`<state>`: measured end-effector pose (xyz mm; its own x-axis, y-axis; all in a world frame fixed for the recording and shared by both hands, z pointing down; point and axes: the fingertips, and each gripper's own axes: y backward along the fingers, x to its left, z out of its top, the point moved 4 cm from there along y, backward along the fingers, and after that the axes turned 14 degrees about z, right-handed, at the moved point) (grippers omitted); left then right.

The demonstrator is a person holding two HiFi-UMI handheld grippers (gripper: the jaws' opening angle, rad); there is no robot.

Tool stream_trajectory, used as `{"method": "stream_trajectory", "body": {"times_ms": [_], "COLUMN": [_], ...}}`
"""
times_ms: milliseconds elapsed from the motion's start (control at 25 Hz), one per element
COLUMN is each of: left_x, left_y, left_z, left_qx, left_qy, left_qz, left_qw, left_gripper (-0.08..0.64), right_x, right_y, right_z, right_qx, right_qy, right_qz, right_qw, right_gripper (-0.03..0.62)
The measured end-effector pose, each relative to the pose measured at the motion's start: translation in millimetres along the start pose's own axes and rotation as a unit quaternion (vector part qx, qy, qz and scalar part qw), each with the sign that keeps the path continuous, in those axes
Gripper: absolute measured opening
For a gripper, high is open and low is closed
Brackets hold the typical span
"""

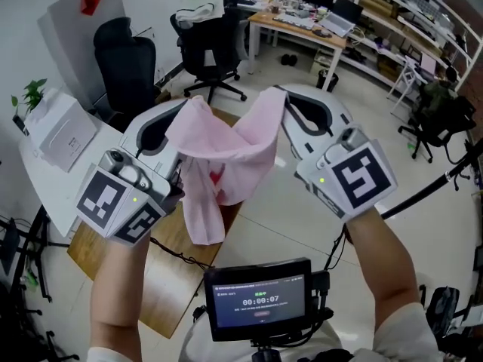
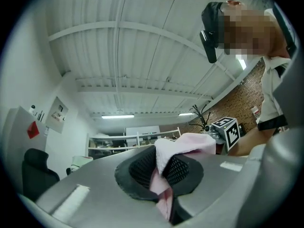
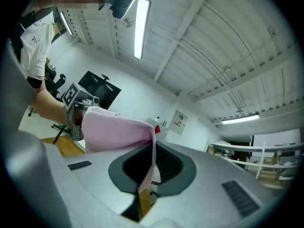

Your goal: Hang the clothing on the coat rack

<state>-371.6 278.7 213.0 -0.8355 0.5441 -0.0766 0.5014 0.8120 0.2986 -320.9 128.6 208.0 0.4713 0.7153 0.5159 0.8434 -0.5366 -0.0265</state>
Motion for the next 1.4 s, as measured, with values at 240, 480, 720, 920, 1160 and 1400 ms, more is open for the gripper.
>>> {"method": "stream_trajectory", "body": {"times_ms": [240, 480, 720, 920, 1160, 1400], "left_x": [-45, -94, -142, -180, -221, -265], "left_y": [-35, -74, -113, -141, -172, -197], "left_z": [14, 28, 51, 66, 70, 72], "left_qx": [-0.012, -0.025, -0.050, -0.066, -0.080, -0.096], "left_qy": [0.006, 0.020, 0.037, 0.045, 0.044, 0.053], "left_qz": [-0.048, -0.090, -0.131, -0.158, -0.174, -0.188], "left_qw": [0.9987, 0.9954, 0.9894, 0.9842, 0.9806, 0.9761], "left_gripper": [0.015, 0.015, 0.015, 0.017, 0.016, 0.015], "right_x": [-27, -55, -82, -102, -123, -138], "right_y": [48, 102, 157, 201, 249, 301], "right_z": [6, 14, 28, 30, 28, 22], "right_qx": [0.007, 0.009, 0.024, 0.039, 0.050, 0.077], "right_qy": [0.009, 0.030, 0.061, 0.072, 0.080, 0.076], "right_qz": [-0.030, -0.063, -0.100, -0.128, -0.155, -0.181], "right_qw": [0.999, 0.998, 0.993, 0.988, 0.983, 0.977], "right_gripper": [0.008, 0.008, 0.008, 0.008, 0.008, 0.008]}}
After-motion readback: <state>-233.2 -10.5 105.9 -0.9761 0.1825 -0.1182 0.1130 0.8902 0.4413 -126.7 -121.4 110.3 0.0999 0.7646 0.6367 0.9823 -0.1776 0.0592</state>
